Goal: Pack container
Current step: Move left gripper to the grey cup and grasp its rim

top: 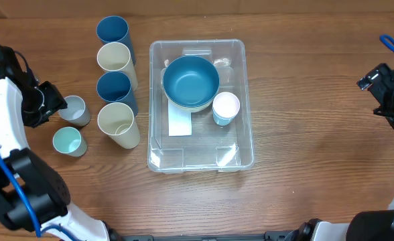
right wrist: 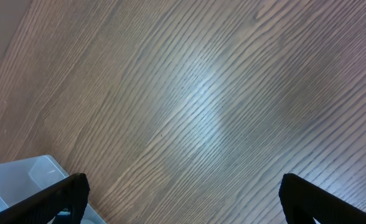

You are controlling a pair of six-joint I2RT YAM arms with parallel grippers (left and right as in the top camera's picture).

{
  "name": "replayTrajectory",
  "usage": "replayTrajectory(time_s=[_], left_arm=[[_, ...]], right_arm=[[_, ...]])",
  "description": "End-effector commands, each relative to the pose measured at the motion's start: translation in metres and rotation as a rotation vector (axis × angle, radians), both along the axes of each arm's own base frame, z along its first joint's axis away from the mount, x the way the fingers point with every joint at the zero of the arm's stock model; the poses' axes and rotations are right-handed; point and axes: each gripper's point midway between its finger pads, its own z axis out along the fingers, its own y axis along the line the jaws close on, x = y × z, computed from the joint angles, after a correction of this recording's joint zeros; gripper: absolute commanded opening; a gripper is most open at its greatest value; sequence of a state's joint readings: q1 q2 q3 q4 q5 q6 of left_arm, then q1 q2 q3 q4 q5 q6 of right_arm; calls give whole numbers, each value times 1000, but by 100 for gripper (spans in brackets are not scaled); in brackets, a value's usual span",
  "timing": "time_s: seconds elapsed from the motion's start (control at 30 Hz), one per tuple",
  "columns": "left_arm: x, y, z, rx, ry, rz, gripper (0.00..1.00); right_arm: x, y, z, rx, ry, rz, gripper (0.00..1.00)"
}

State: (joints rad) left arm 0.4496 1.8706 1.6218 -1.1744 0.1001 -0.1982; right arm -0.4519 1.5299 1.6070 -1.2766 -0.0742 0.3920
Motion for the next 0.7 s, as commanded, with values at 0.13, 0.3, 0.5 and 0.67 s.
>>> replayTrajectory(time_s=[0.13,0.3,0.5,0.67], left_arm=[[10,11,-35,11,46,-34,57],[17,14,-48,12,46,-37,56],[20,16,-65,2,66,-39,46],[24,19,-68,10,53,-43,27]], right_arm=[[1,-2,6,-7,-17,-8,100],[1,-2,6,-7,-17,-8,100],[1,-2,6,-7,-17,-8,100],[1,-2,6,-7,-17,-8,100]])
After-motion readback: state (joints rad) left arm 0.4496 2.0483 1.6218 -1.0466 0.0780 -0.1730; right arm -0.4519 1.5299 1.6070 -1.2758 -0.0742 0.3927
